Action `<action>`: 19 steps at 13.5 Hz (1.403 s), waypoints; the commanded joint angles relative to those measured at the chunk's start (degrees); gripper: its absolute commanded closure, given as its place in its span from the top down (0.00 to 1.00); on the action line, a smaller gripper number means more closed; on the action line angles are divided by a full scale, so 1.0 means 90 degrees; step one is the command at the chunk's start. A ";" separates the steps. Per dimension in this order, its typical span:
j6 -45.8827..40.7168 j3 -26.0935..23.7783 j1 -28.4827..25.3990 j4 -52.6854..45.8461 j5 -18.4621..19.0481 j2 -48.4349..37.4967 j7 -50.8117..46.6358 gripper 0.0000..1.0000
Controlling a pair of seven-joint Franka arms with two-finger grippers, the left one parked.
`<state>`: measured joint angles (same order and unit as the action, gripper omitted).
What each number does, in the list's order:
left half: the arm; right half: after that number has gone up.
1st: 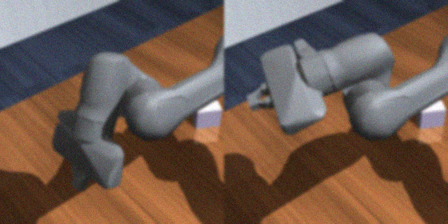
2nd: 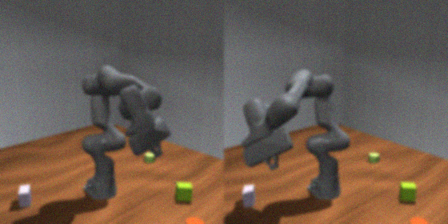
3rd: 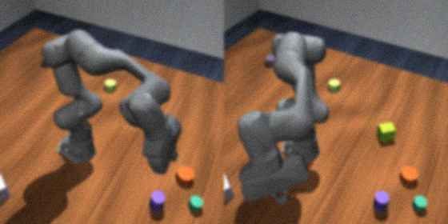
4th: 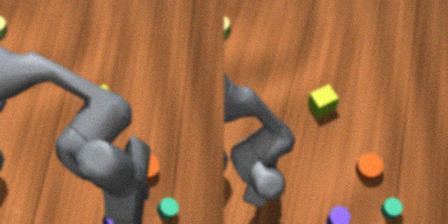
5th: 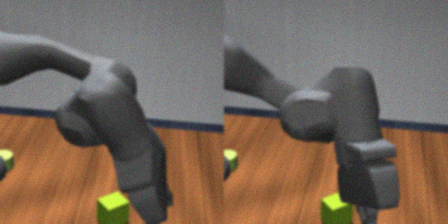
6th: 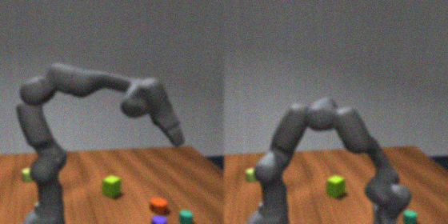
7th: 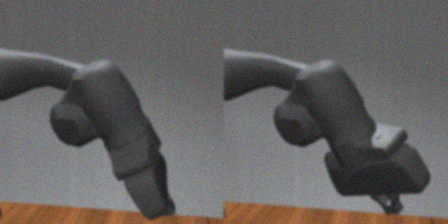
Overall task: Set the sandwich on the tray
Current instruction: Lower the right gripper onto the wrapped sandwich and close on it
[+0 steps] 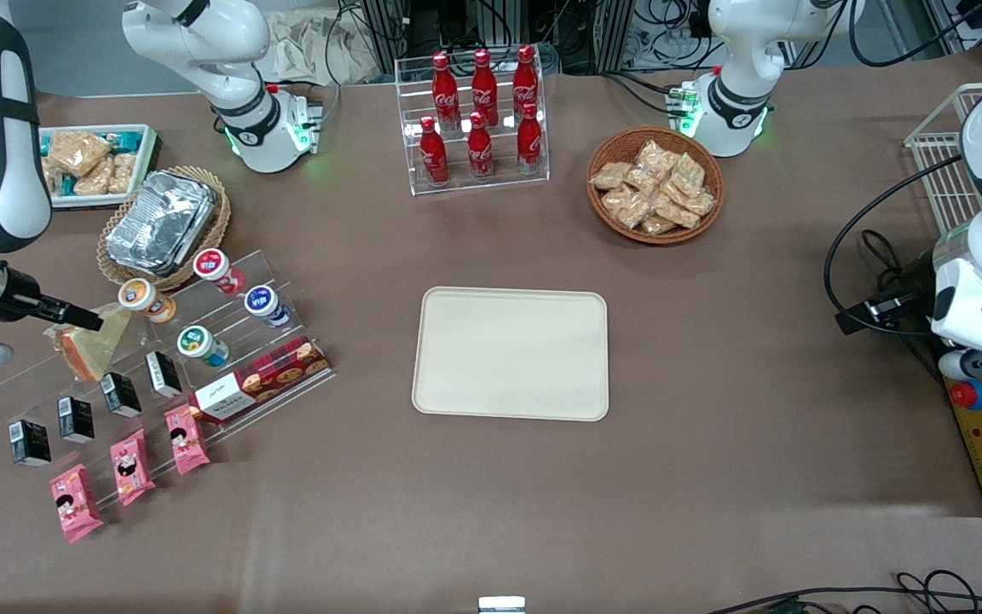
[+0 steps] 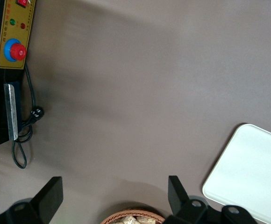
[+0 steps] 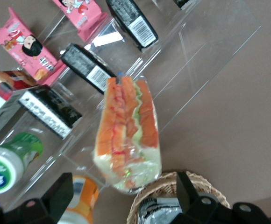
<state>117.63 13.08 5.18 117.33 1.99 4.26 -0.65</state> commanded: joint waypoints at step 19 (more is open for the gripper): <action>0.0010 -0.0076 0.0137 -0.0348 0.0160 0.0034 0.0693 0.29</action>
<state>123.31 12.79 6.51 119.59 2.16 4.59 2.94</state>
